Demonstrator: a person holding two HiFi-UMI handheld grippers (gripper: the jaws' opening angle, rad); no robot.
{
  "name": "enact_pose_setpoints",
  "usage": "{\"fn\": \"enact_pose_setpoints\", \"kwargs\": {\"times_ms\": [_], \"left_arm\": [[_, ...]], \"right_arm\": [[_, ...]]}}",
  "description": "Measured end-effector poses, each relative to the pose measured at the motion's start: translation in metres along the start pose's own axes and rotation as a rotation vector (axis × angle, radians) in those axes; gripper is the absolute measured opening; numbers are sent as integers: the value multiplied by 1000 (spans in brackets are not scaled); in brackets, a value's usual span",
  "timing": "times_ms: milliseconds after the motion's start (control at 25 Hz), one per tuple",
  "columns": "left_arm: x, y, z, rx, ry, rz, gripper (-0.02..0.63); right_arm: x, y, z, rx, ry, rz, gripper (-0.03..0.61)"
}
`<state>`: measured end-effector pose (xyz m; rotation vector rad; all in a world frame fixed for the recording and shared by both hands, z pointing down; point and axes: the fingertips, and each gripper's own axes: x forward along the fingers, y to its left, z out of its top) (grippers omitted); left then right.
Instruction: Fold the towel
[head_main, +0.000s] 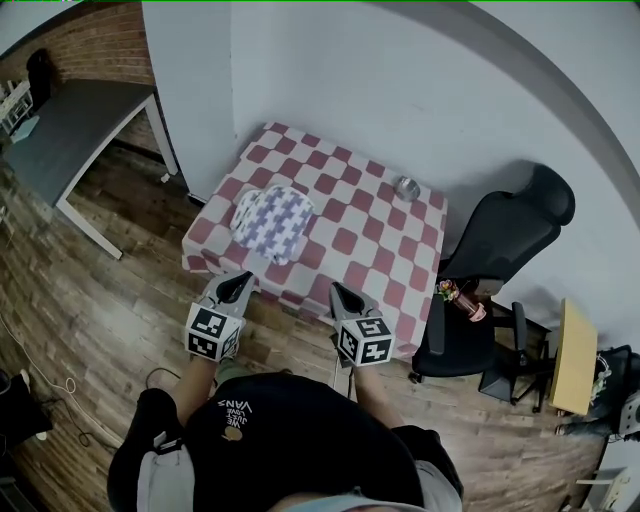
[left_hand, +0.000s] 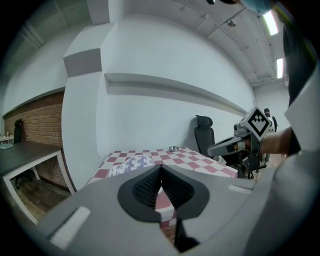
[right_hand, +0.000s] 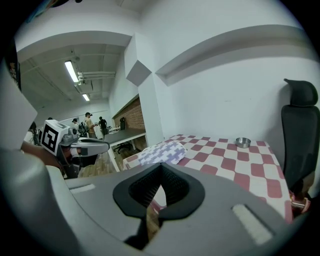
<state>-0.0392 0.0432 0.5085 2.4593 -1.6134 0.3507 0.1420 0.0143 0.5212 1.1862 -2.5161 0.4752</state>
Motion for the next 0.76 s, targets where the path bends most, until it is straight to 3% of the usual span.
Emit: {"fn": "enact_pose_setpoints", "kwargs": {"times_ms": [760], "left_arm": [[-5, -15, -14, -27, 5, 37, 3]], "right_arm": [[-8, -6, -2, -15, -15, 4, 5]]}}
